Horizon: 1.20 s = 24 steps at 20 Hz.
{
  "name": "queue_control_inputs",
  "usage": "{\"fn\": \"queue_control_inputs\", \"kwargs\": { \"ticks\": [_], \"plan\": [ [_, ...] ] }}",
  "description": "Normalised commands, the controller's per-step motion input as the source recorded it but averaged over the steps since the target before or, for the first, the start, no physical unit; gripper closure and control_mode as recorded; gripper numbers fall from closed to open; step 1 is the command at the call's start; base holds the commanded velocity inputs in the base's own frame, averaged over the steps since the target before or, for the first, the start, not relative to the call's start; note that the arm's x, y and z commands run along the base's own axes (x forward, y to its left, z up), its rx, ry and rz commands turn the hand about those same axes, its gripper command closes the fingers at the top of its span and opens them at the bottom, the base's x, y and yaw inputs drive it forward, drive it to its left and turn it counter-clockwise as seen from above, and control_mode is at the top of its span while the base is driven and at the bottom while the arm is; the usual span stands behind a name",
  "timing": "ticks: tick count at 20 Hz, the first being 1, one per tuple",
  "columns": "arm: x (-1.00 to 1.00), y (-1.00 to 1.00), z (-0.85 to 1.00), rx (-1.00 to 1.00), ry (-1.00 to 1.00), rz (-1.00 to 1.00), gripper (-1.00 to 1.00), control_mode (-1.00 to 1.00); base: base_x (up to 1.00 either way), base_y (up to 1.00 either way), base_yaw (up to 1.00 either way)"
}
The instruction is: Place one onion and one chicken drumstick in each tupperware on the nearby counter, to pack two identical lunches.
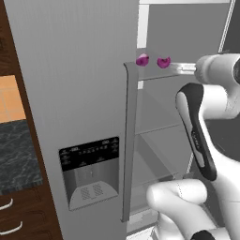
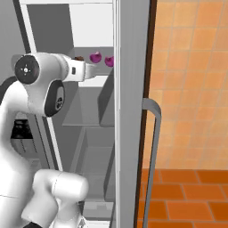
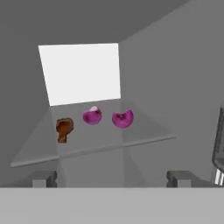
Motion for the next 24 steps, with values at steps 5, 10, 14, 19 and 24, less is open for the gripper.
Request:
{"fn": "queue_control_inputs", "kwargs": {
  "ticks": [5, 10, 14, 19, 24],
  "plan": [
    [0.78, -0.04, 0.08, -0.03, 0.1, -0.01, -1.0, -1.0, 0.0, 0.0, 0.0],
    [0.72, -0.04, -0.21, 0.03, 0.12, -0.13, -1.0, -1.0, 0.0, 0.0, 0.0],
    [0.55, -0.04, -0.17, 0.18, 0.05, -0.35, -1.0, -1.0, 0.0, 0.0, 0.0],
    [0.36, -0.41, -0.14, 0.15, 0.05, -0.03, -1.0, -1.0, 0.0, 0.0, 0.0],
    [0.71, -0.23, -0.08, 0.18, 0.11, 0.03, -1.0, -1.0, 0.0, 0.0, 0.0]
  ]
}}
